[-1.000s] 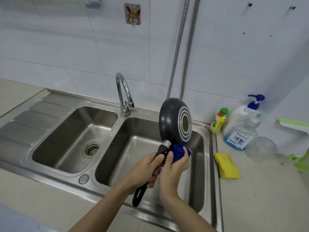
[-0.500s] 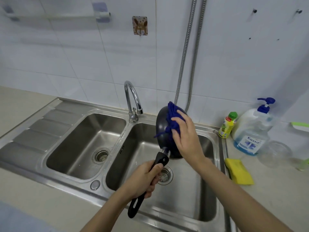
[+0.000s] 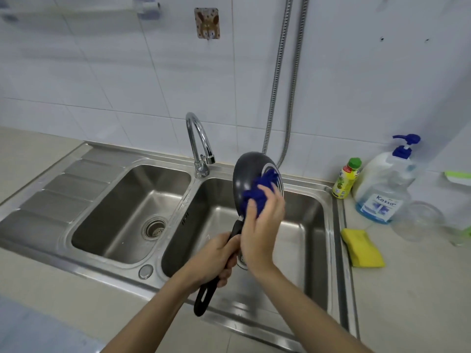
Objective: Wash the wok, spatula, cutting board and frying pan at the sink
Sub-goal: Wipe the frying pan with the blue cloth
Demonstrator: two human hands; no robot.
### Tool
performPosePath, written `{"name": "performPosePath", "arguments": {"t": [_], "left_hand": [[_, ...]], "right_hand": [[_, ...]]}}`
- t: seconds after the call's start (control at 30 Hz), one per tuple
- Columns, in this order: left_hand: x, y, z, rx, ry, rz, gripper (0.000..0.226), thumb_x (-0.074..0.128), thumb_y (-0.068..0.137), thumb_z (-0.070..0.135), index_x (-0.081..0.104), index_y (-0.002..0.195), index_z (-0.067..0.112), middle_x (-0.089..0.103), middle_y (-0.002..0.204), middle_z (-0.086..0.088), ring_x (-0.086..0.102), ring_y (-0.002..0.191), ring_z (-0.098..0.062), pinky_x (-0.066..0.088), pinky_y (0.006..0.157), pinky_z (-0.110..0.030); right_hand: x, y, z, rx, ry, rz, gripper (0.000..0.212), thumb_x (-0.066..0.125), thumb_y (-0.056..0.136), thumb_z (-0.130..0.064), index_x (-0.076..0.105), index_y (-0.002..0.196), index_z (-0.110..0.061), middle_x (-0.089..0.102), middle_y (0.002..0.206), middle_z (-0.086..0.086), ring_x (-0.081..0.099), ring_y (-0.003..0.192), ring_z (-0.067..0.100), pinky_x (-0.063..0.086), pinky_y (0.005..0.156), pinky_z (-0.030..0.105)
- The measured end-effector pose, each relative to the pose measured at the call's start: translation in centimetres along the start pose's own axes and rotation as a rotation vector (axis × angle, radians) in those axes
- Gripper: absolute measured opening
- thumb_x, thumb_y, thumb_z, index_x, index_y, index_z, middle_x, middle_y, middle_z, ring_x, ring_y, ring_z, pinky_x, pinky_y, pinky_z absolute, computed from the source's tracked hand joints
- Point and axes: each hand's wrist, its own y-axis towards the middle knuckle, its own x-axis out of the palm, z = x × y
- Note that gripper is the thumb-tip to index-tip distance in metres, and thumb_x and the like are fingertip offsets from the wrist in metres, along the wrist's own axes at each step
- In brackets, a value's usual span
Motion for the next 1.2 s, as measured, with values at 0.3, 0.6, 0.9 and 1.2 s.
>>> {"name": "performPosePath", "arguments": {"t": [0.3, 0.6, 0.9, 1.2], "left_hand": [[3.1, -0.8, -0.4, 0.03, 0.229, -0.194, 0.026, 0.047, 0.101, 0.032, 0.05, 0.086, 0.011, 0.042, 0.054, 0.008, 0.032, 0.038, -0.011, 0.03, 0.035, -0.022], [2.2, 0.0, -1.1, -0.072, 0.169, -0.14, 0.028, 0.043, 0.102, 0.033, 0.05, 0.086, 0.011, 0.04, 0.058, 0.002, 0.031, 0.04, -0.012, 0.029, 0.037, -0.021], [1.5, -1.1, -1.2, -0.036, -0.093, -0.218, 0.029, 0.043, 0.103, 0.033, 0.049, 0.091, 0.007, 0.041, 0.06, 0.0, 0.029, 0.04, -0.011, 0.03, 0.034, -0.019], [1.2, -1.0, 0.1, 0.089, -0.325, -0.14, 0.032, 0.045, 0.1, 0.036, 0.051, 0.092, 0.006, 0.038, 0.06, -0.003, 0.028, 0.037, -0.01, 0.028, 0.033, -0.018]], "right_hand": [[-0.4, 8.7, -1.0, -0.303, -0.339, -0.317, 0.027, 0.049, 0.092, -0.009, 0.055, 0.118, -0.011, 0.057, 0.119, 0.005, 0.052, 0.109, 0.022, 0.046, 0.092, 0.043], [-5.5, 9.0, -1.3, -0.27, 0.042, -0.088, 0.027, 0.048, 0.096, -0.006, 0.054, 0.121, -0.01, 0.056, 0.117, 0.003, 0.052, 0.107, 0.008, 0.038, 0.09, 0.008], [-7.3, 10.0, 3.3, -0.312, -0.249, -0.079, 0.027, 0.051, 0.091, -0.009, 0.058, 0.117, -0.015, 0.059, 0.113, -0.001, 0.05, 0.104, 0.012, 0.032, 0.089, 0.008], [-7.8, 10.5, 6.7, -0.015, -0.228, 0.071, 0.021, 0.052, 0.091, -0.01, 0.059, 0.111, -0.011, 0.059, 0.106, 0.007, 0.054, 0.1, 0.024, 0.04, 0.089, 0.027]]}}
